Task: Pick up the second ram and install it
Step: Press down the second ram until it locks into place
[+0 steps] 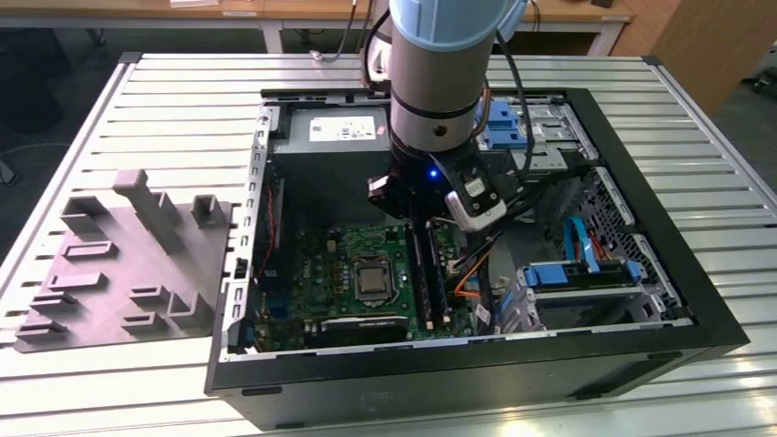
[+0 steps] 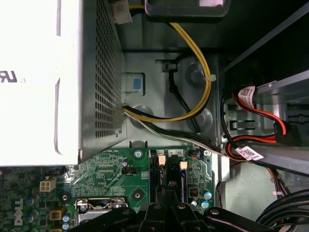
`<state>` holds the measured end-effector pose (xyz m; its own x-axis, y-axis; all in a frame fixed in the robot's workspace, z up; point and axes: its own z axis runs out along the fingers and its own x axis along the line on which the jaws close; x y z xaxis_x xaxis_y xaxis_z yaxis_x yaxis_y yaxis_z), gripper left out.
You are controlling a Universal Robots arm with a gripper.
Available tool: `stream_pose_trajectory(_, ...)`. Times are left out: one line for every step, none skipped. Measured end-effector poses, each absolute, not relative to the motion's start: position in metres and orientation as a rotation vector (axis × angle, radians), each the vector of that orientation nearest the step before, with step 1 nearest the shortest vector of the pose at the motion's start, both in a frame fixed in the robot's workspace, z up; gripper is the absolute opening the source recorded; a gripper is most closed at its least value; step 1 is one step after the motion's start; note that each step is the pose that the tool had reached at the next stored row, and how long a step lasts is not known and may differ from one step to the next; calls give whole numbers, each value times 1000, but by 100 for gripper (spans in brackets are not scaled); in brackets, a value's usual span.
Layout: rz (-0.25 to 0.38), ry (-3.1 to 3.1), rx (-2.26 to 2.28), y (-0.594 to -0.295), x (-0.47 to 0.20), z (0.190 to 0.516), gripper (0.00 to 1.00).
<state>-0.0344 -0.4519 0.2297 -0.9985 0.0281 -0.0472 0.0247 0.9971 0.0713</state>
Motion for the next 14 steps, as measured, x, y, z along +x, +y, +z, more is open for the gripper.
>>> stream_pose_trajectory(110, 3091, 41, -451, -34, 229, 10)
stream_pose_trajectory(109, 3091, 41, -451, -34, 229, 10)
stream_pose_trajectory(109, 3091, 41, -451, -34, 229, 10)
stream_pose_trajectory(109, 3091, 41, -451, -34, 229, 10)
stream_pose_trajectory(109, 3091, 41, -451, -34, 229, 10)
stream_pose_trajectory(109, 3091, 41, -451, -34, 229, 10)
stream_pose_trajectory(110, 3091, 41, -451, -34, 229, 10)
stream_pose_trajectory(111, 3091, 41, -451, -34, 229, 10)
stream_pose_trajectory(112, 3091, 41, -451, -34, 229, 10)
stream_pose_trajectory(113, 3091, 41, -451, -34, 228, 10)
stream_pose_trajectory(113, 3091, 41, -451, -34, 228, 10)
stream_pose_trajectory(113, 3091, 41, -450, -34, 226, 10)
stream_pose_trajectory(113, 3091, 41, -450, -34, 225, 10)
stream_pose_trajectory(113, 3091, 41, -450, -34, 224, 10)
